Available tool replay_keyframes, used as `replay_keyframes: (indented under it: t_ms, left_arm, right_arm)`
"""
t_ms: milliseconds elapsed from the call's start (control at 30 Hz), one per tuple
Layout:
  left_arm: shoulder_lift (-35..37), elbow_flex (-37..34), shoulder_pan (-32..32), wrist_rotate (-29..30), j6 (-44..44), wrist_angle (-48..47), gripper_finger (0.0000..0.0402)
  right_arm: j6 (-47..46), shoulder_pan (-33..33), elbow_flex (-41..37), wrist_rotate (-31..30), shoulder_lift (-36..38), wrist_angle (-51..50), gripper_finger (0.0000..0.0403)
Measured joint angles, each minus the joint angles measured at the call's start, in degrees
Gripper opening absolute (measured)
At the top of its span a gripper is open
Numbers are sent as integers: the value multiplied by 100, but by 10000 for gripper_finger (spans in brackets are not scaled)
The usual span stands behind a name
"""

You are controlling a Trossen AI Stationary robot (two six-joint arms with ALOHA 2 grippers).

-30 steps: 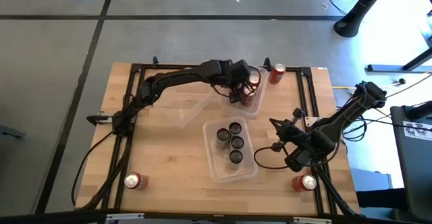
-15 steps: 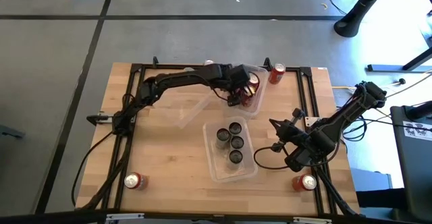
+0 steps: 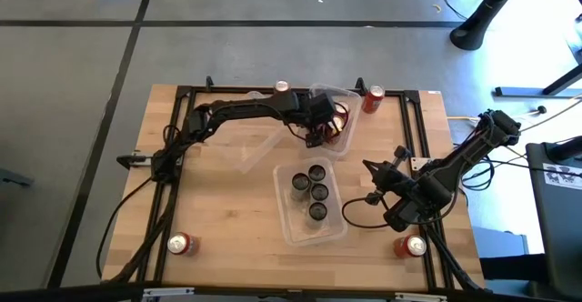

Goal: Sort soda cans
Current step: Put the red/white soda can into the right transparent bin, then put the red soda can into the middle transparent bin

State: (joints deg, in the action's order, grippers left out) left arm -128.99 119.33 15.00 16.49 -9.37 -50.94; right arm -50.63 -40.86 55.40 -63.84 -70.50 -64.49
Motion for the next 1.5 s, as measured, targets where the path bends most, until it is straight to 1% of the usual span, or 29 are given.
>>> replay_keyframes:
  t_ms: [67,167,233,367,533,600,700,900,1033,1167,1367,1500]
  left_arm:
    - [0,-2,-1,8,-18,6,347]
    - [5,-2,-2,29,-232,-1,384]
    - [11,-2,4,39,-323,-15,394]
    - [47,17,4,70,-59,14,380]
    - [210,452,-14,116,132,-423,376]
    - [394,612,-60,115,231,-574,378]
    - [739,629,-197,96,294,-633,377]
    - [1744,574,-611,85,659,-1247,376]
    - [2381,168,-1009,125,811,-1481,379]
    - [3052,-503,-1398,227,1145,-1691,379]
    - [4104,-1866,-2063,1331,2226,-1524,379]
    - [4796,-2906,-2489,1844,2909,-958,379]
  right_arm:
    - [0,0,0,-2,0,-2,3]
    - [1,0,0,-44,0,-2,3]
    - [2,0,0,-60,0,-2,3]
    - [2,0,0,-61,0,-2,3]
    - [3,0,0,-61,0,-4,3]
    - [2,0,0,-63,0,-2,3]
    - [4,0,0,-61,0,-3,3]
    - [15,1,0,-53,0,-2,3]
    - [178,0,0,36,0,21,3]
    - [187,0,0,37,0,108,3]
    - [188,3,0,6,0,122,3]
    - [189,217,4,8,15,135,3]
